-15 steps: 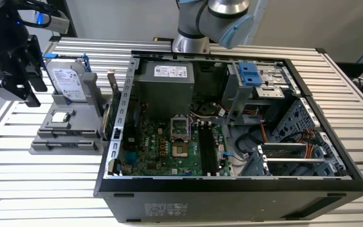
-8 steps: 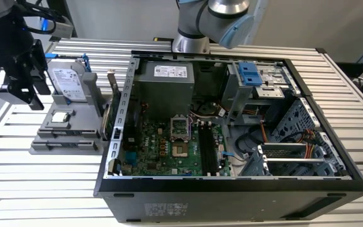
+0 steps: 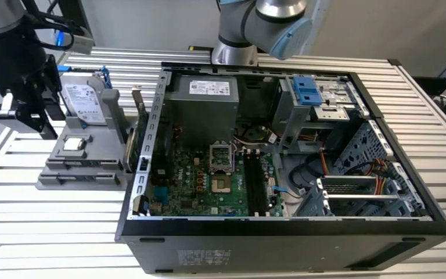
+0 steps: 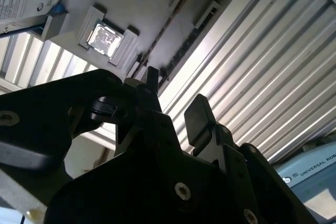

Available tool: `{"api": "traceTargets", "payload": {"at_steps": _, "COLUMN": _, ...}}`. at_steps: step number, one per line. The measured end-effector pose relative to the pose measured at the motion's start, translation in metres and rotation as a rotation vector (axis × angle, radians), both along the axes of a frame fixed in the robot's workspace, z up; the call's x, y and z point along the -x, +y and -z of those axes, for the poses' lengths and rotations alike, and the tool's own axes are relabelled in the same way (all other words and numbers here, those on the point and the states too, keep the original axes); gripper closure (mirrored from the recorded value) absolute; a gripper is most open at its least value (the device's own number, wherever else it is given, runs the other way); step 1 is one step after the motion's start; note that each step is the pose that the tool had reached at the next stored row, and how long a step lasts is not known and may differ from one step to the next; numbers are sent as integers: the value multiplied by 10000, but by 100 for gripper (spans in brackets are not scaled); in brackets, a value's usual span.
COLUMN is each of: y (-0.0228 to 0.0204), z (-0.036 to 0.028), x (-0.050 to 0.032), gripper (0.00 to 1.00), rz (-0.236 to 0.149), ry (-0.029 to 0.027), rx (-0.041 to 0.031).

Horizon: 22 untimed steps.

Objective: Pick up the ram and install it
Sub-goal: 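Pick up the ram and move it above insertion slot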

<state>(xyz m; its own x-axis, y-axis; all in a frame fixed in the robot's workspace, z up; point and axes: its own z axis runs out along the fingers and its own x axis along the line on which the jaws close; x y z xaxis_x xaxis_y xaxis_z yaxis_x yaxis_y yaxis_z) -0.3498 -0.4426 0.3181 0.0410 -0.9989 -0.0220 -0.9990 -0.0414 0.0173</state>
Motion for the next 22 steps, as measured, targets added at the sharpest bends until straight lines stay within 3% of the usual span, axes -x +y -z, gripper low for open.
{"api": "traceTargets", "payload": {"at_steps": 15, "y": 0, "z": 196, "x": -1, "gripper": 0, "rz": 1, "ry": 0, "rx": 0}}
{"api": "traceTargets", "payload": {"at_steps": 22, "y": 0, "z": 217, "x": -1, "gripper": 0, "rz": 0, "ry": -4, "rx": -3}}
